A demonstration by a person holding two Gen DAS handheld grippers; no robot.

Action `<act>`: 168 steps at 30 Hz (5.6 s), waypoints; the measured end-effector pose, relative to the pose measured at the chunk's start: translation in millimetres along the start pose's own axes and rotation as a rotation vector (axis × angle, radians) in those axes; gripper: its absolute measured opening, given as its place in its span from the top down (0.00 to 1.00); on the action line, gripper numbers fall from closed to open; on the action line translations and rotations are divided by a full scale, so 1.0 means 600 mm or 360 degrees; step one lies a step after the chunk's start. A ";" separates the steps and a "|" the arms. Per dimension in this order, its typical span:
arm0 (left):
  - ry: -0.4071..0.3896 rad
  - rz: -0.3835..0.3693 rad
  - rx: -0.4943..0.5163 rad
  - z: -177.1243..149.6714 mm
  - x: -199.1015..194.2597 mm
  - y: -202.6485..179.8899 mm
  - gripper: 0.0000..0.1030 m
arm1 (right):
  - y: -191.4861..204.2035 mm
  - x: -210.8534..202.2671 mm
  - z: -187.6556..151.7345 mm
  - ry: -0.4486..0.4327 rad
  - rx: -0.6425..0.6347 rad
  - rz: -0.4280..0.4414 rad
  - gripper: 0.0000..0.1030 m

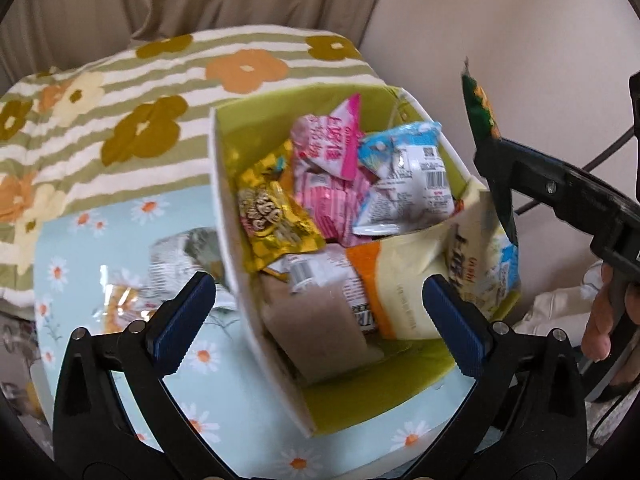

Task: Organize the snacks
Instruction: 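Carry both packs over the yellow box and open both tools to drop them, then move both tools back toward the remaining snacks on the table, then grasp the white printed bag with the right tool, then grasp the Member's Mark waffle pack with the left tool while the right tool holds the white bag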

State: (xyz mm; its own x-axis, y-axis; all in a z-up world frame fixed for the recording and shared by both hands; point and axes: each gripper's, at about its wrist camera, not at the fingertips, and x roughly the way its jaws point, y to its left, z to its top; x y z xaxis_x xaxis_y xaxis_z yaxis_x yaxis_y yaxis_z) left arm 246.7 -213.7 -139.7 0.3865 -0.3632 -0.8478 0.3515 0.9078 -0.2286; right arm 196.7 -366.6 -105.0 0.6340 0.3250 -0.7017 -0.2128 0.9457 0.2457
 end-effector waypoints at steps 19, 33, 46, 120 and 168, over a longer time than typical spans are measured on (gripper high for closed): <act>-0.0079 0.0104 -0.0142 -0.030 -0.048 0.085 0.01 | 0.029 0.052 0.006 0.0065 -0.0045 0.0004 0.30; -0.0151 0.0196 -0.0314 -0.061 -0.101 0.127 0.01 | 0.040 -0.001 0.005 0.0010 -0.0166 0.0001 0.30; -0.0076 0.0272 -0.0307 -0.134 -0.139 0.225 0.01 | 0.144 0.037 -0.013 -0.0061 -0.0237 0.0110 0.02; 0.0287 -0.0129 0.0668 -0.108 0.049 0.417 0.01 | 0.310 0.377 -0.079 0.0596 -0.0029 -0.0516 0.59; 0.0724 -0.0335 0.2091 -0.130 0.182 0.275 0.23 | 0.254 0.250 -0.008 0.0307 0.0254 -0.0333 0.59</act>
State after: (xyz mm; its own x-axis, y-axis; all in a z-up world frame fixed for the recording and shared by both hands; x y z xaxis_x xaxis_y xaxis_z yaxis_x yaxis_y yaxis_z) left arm 280.6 -87.2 -307.4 0.0104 -0.1376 -0.9904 0.9945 -0.1017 0.0246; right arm 256.0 -173.5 -176.0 0.4958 0.1335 -0.8581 0.0363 0.9841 0.1741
